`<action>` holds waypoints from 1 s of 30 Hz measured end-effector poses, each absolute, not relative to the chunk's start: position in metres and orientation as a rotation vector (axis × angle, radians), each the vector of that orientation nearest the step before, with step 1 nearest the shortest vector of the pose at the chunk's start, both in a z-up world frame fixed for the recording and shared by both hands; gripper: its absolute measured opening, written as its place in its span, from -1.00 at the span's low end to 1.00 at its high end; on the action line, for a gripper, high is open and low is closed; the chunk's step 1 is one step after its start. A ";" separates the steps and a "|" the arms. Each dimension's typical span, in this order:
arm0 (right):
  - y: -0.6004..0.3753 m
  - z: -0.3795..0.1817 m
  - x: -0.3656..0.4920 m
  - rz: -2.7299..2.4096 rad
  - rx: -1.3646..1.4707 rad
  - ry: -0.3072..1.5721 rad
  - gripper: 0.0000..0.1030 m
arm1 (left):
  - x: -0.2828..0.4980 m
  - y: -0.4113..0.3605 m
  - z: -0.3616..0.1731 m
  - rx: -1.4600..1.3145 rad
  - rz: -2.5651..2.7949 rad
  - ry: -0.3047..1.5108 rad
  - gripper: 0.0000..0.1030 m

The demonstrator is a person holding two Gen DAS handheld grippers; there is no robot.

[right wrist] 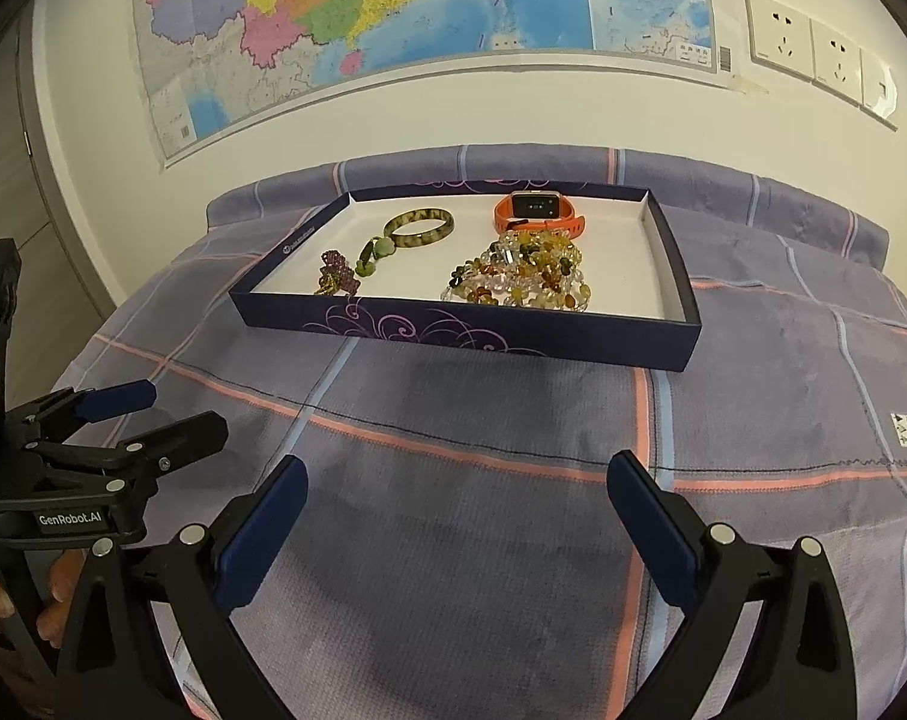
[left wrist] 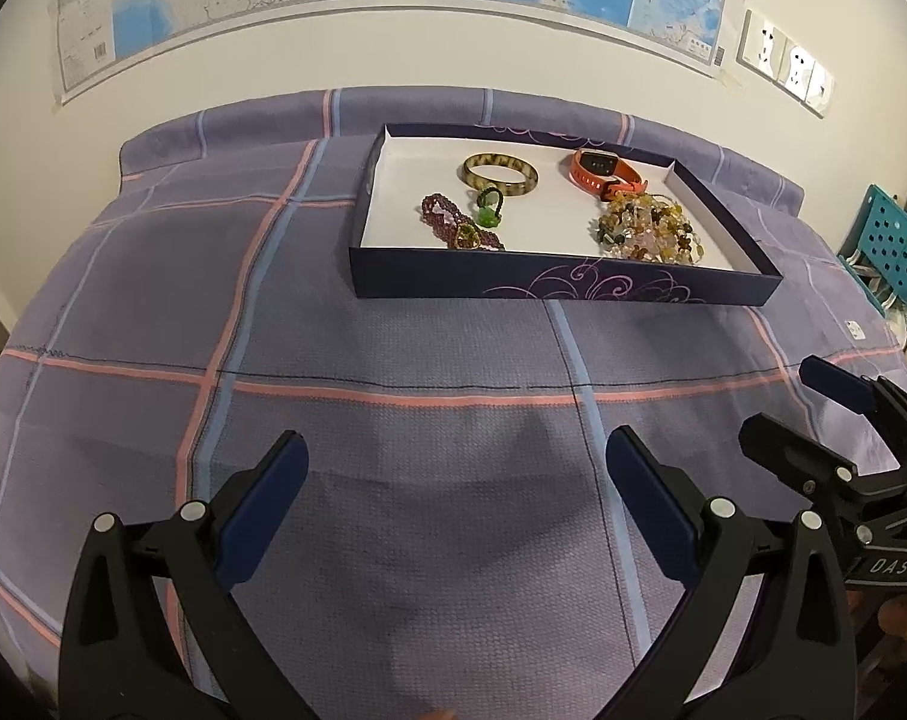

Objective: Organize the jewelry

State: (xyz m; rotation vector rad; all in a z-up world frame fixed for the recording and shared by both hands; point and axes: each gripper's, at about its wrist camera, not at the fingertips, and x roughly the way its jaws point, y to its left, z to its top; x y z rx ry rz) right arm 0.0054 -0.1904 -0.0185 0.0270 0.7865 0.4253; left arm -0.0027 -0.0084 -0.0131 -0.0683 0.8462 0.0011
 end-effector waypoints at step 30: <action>-0.190 -0.024 0.009 0.435 0.043 0.811 0.88 | -0.001 -0.008 -0.020 -0.074 0.004 0.866 0.90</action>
